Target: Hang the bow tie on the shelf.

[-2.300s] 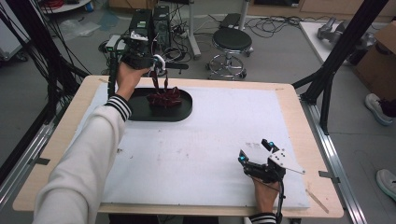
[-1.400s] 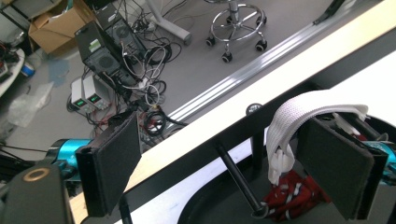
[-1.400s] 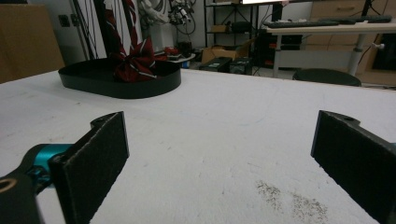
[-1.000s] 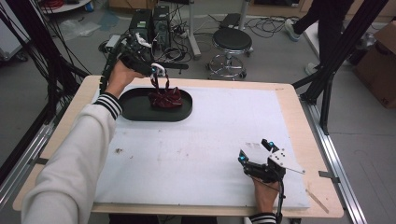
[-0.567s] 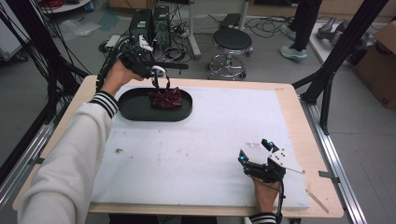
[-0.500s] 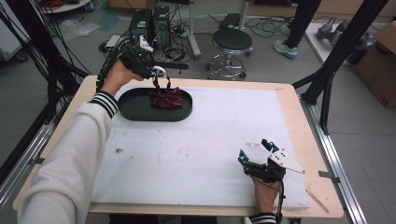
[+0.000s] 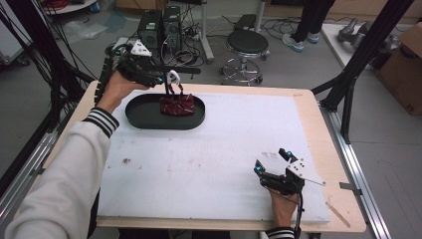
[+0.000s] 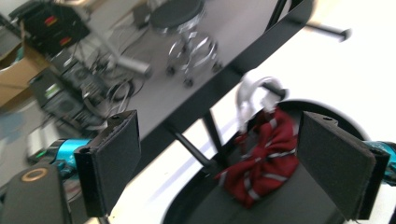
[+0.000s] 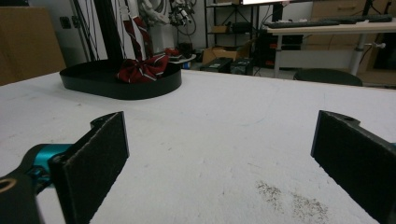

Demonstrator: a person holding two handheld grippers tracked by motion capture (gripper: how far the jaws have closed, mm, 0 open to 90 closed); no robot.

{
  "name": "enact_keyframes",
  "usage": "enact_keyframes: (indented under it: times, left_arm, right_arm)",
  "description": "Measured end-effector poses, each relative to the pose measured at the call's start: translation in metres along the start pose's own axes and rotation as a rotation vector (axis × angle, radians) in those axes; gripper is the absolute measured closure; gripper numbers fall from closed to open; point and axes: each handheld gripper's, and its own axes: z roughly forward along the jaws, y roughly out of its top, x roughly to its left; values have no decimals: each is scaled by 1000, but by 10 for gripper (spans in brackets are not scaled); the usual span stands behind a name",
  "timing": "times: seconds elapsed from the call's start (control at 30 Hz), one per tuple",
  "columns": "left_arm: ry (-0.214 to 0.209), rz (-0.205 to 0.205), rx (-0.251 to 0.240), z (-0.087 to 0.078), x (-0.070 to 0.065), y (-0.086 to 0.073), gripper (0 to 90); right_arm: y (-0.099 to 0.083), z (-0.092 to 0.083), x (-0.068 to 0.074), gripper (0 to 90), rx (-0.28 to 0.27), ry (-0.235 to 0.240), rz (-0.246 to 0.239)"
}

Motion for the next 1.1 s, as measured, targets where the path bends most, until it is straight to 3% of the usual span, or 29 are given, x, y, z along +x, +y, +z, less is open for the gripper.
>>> enact_keyframes:
  times: [0.17,0.47,0.67,0.93,1.1]
  left_arm:
    - [-43,-71,-142,-25,-9,-18,147]
    - [-87,-126,-278,-70,-28,-53,147]
    - [-115,-161,-370,-92,-38,-87,147]
    - [-108,-242,-419,-104,-44,-145,147]
    - [-91,-286,-457,-108,-58,-179,147]
  right_arm:
    - [0,0,0,30,0,0,0]
    - [0,0,0,30,-1,0,-6]
    - [-1,-1,1,30,-19,-4,-20]
    - [-1,-2,2,30,-25,-9,-26]
    - [-1,-2,3,30,-25,-10,-24]
